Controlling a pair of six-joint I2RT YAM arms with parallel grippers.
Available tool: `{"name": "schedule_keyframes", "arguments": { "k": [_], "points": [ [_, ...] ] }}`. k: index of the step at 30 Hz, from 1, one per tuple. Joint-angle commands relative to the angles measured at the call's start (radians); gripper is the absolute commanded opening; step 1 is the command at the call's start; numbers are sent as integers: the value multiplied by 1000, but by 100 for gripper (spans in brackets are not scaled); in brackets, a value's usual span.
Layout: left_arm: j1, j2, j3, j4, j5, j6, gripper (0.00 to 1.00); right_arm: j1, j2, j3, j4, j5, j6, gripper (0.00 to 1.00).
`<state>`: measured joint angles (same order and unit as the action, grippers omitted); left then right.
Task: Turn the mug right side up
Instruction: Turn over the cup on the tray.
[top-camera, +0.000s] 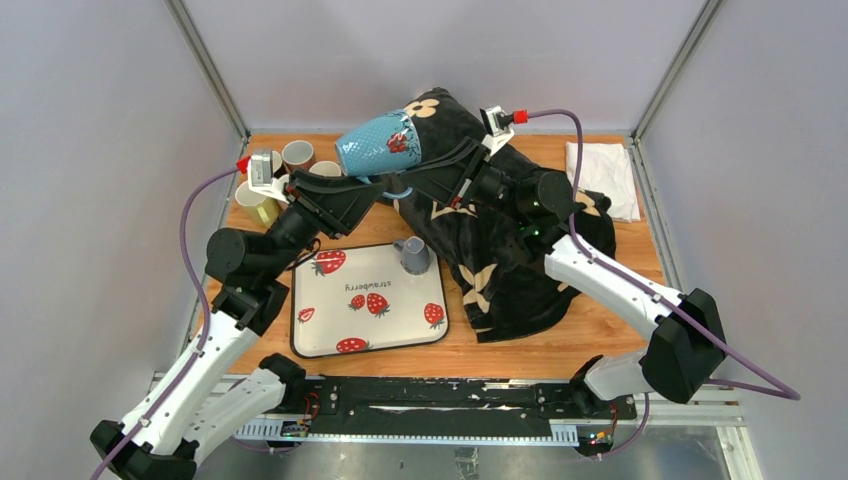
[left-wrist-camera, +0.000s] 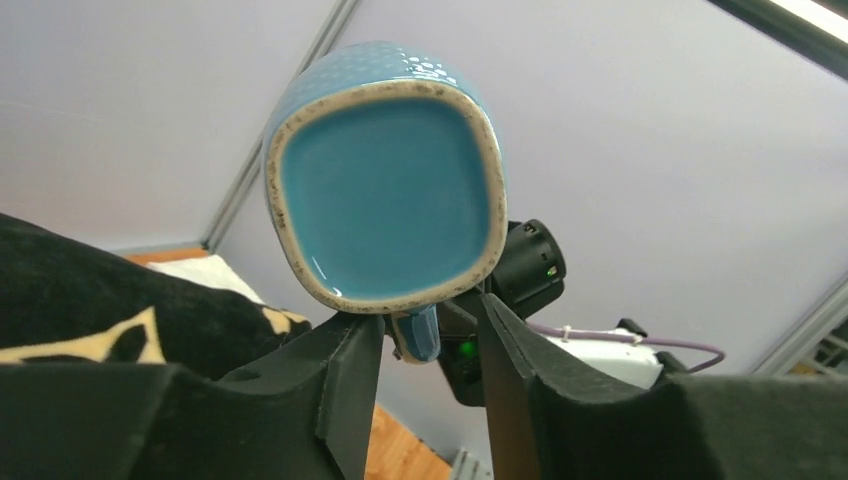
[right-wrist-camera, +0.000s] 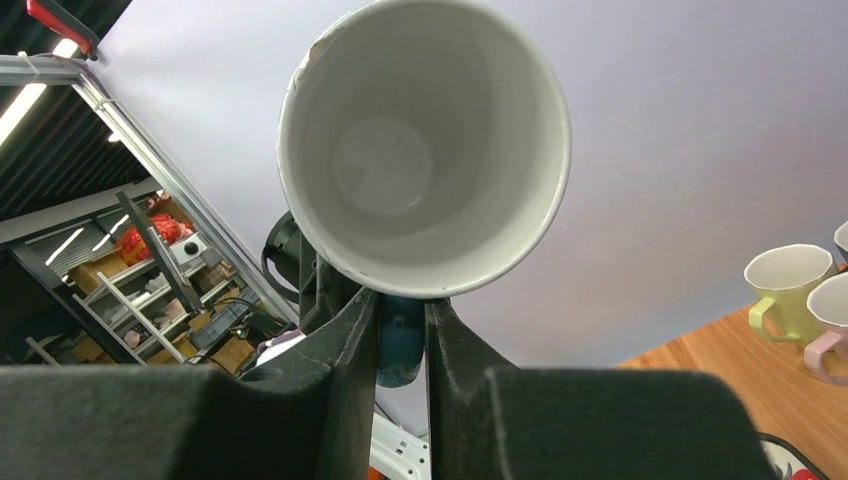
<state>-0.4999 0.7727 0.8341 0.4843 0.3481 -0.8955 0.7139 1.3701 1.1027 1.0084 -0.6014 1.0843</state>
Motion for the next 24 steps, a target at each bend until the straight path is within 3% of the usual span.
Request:
{"name": "schedule_keyframes", "arguments": {
  "k": [1, 17, 20, 24],
  "points": [
    [-5, -28, -16, 54, -2, 15, 49, 12, -18, 28, 48, 13, -18, 0],
    [-5, -29, -60, -9, -21, 47, 74, 11, -56, -15, 6, 49, -55, 0],
    [-5, -31, -71, -12, -18, 48, 89, 11, -70, -25, -24, 61, -78, 0],
    [-5, -39, -73, -34, -13, 65, 98, 11, -96, -35, -86, 93, -120, 0]
  ]
}}
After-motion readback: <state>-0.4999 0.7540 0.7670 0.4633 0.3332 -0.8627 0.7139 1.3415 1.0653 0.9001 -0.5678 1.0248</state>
